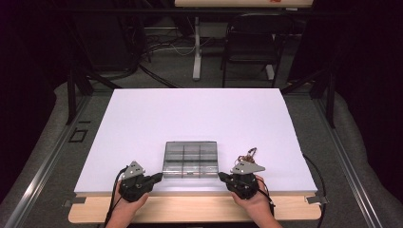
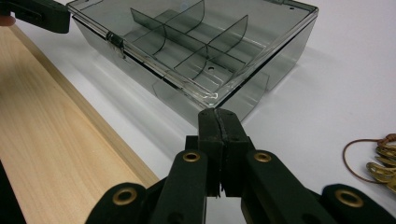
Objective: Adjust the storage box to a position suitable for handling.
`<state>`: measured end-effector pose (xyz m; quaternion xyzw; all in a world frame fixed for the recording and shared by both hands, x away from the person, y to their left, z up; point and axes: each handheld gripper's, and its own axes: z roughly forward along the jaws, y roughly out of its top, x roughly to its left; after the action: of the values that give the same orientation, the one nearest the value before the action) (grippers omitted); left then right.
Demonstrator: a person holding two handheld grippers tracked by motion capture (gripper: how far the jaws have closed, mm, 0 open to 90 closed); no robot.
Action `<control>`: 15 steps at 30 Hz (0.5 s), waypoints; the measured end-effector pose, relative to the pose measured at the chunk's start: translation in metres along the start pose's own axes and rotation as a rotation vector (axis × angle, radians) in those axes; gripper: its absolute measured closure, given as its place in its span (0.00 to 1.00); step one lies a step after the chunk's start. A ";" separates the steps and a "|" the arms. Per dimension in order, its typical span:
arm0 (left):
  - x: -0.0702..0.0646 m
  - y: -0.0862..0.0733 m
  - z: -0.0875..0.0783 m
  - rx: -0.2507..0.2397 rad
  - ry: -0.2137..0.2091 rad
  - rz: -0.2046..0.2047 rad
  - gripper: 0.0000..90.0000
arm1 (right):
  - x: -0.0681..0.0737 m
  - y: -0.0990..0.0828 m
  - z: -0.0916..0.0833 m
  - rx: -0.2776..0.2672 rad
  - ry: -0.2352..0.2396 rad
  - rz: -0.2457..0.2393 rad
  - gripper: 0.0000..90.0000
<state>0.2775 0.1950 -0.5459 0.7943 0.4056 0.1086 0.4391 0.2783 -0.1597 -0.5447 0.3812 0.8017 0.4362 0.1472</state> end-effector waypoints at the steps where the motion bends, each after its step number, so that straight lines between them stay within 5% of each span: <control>1: 0.000 0.000 0.000 0.000 0.000 0.000 1.00 | 0.000 0.000 0.000 0.000 0.000 0.000 0.99; 15: 0.000 0.001 0.001 -0.005 0.001 0.011 1.00 | 0.002 0.001 0.001 -0.016 0.005 0.015 0.97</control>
<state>0.2781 0.1940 -0.5454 0.7953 0.4014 0.1124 0.4402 0.2784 -0.1572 -0.5447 0.3848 0.7957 0.4447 0.1451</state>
